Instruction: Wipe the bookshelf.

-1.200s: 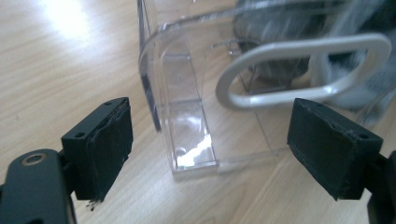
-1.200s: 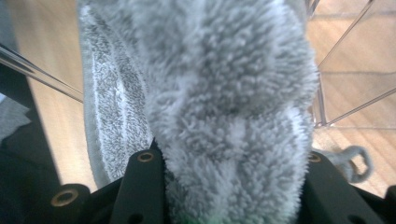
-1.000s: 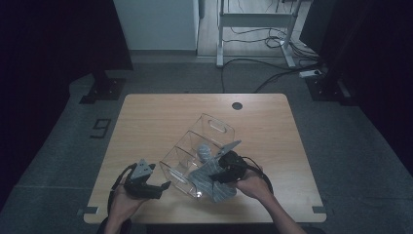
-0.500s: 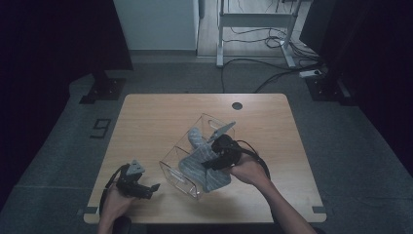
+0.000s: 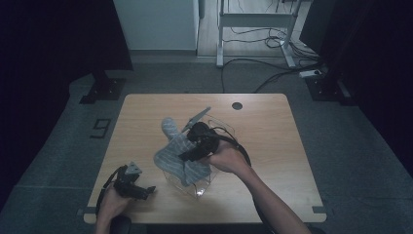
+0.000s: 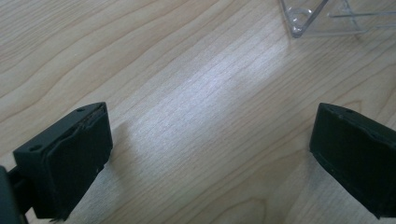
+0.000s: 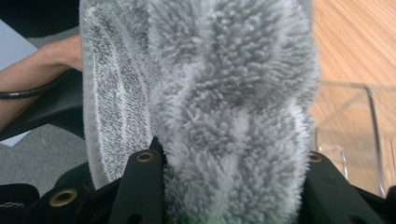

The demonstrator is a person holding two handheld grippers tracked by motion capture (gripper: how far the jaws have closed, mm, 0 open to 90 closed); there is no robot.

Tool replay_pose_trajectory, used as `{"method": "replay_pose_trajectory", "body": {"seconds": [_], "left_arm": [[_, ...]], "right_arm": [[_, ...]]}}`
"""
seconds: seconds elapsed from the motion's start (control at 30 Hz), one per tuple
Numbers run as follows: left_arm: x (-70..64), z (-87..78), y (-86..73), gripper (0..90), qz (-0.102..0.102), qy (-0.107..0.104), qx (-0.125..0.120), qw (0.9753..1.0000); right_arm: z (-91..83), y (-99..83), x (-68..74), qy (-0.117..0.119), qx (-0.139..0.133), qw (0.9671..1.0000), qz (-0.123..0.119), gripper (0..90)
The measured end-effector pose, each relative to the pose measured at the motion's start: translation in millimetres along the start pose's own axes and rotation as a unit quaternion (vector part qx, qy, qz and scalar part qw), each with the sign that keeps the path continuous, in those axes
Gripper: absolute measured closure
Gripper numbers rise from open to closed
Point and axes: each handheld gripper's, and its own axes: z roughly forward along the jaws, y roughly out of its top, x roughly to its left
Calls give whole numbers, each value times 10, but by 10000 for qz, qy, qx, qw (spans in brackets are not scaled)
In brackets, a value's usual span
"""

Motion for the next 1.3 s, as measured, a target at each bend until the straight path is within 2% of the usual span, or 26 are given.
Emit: {"method": "replay_pose_trajectory", "body": {"seconds": [0.2,0.5,0.6,0.7,1.03,1.3], "left_arm": [[62,-15,-53,0,-39,33,23,10000],[88,-13,-73,0,-16,29,47,10000],[87,-12,-76,0,10,44,41,10000],[83,-7,-74,0,-13,56,27,10000],[79,-5,-73,0,-40,73,21,10000],[74,-1,-72,0,-65,92,11,9999]], "right_arm": [[320,183,109,-78,299,9994,-177,596],[736,268,192,-185,566,9979,-264,585],[818,268,238,-320,611,9969,-368,591],[875,265,276,-560,731,9947,-456,617],[829,236,303,-625,544,9954,-479,602],[712,154,316,-564,592,9956,-464,593]]}}
